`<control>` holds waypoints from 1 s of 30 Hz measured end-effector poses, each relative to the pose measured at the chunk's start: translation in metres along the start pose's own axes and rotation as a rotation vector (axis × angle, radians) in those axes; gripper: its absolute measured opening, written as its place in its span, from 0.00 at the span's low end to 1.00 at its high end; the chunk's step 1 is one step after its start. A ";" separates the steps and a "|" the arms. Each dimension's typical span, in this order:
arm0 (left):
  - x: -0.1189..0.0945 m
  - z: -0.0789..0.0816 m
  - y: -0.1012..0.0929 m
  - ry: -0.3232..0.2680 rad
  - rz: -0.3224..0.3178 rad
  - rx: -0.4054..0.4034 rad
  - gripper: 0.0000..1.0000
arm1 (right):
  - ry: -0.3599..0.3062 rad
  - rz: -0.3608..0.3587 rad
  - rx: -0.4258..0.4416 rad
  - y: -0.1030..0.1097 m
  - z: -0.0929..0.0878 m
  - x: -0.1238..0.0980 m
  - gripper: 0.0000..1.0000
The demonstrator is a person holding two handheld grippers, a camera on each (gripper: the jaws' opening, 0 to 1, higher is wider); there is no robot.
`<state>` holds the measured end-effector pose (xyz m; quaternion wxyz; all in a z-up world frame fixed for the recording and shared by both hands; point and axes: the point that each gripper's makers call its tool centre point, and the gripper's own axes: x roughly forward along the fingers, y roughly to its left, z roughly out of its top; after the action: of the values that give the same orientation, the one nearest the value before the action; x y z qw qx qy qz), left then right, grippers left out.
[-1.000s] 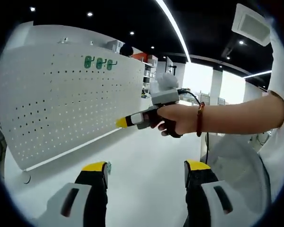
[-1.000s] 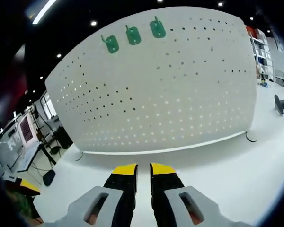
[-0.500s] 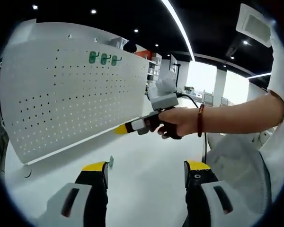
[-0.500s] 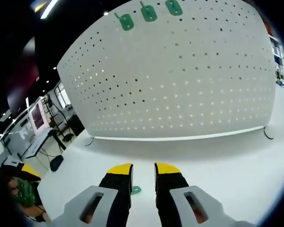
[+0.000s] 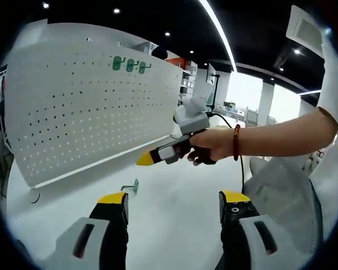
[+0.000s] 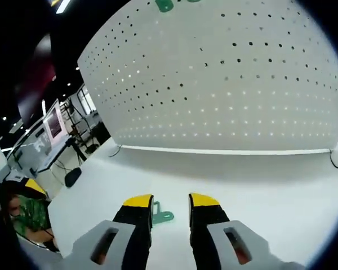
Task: Insert the hook assembly into the mounting plate slot until the hook locks in place.
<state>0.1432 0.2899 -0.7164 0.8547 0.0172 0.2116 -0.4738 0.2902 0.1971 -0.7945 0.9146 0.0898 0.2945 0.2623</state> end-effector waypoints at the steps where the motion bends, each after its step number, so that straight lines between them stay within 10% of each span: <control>1: 0.000 -0.001 0.000 0.001 0.000 -0.001 0.67 | 0.004 0.000 0.001 -0.001 -0.001 0.000 0.26; 30: -0.003 -0.009 0.013 0.020 0.021 -0.026 0.67 | 0.176 0.164 -0.139 0.017 -0.044 0.028 0.30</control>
<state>0.1489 0.3016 -0.7258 0.8576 0.0132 0.2259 -0.4618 0.2763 0.2274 -0.8387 0.8647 0.0266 0.3462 0.3630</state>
